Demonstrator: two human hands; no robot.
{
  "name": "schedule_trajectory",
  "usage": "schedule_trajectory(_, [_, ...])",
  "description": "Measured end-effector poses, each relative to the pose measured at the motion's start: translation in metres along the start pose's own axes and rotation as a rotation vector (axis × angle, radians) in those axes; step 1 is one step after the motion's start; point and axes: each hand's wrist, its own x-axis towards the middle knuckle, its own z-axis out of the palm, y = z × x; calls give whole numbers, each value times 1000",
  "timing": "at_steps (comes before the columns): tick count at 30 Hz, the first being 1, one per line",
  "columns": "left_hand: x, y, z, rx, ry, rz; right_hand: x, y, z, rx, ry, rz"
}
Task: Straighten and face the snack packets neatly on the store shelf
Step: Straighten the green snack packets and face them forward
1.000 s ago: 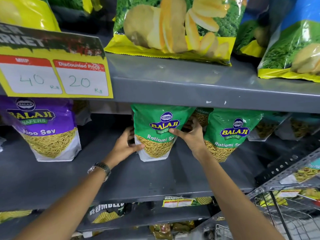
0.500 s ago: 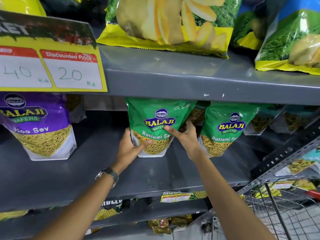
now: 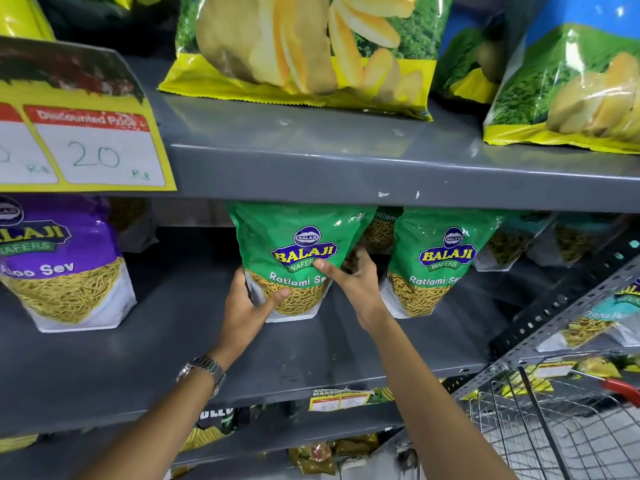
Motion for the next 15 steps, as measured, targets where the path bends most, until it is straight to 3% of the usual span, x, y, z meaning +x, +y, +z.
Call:
schedule_trajectory(5, [0, -4, -1, 64, 7, -3, -2, 0, 1, 6, 17, -19])
schedule_trajectory(8, [-20, -2, 16, 35, 289, 15, -14, 6, -1, 5, 159, -73])
schedule_trajectory(10, [-43, 0, 35, 12, 367, 150, -28, 13, -11, 6, 347, -132])
schedule_trajectory(12, [-66, 2, 59, -4, 273, 256, -40, 19, -32, 33, 572, -230])
schedule_trajectory(15, [-76, 10, 99, -78, 5, 187, -37, 21, -81, 71, 925, -307])
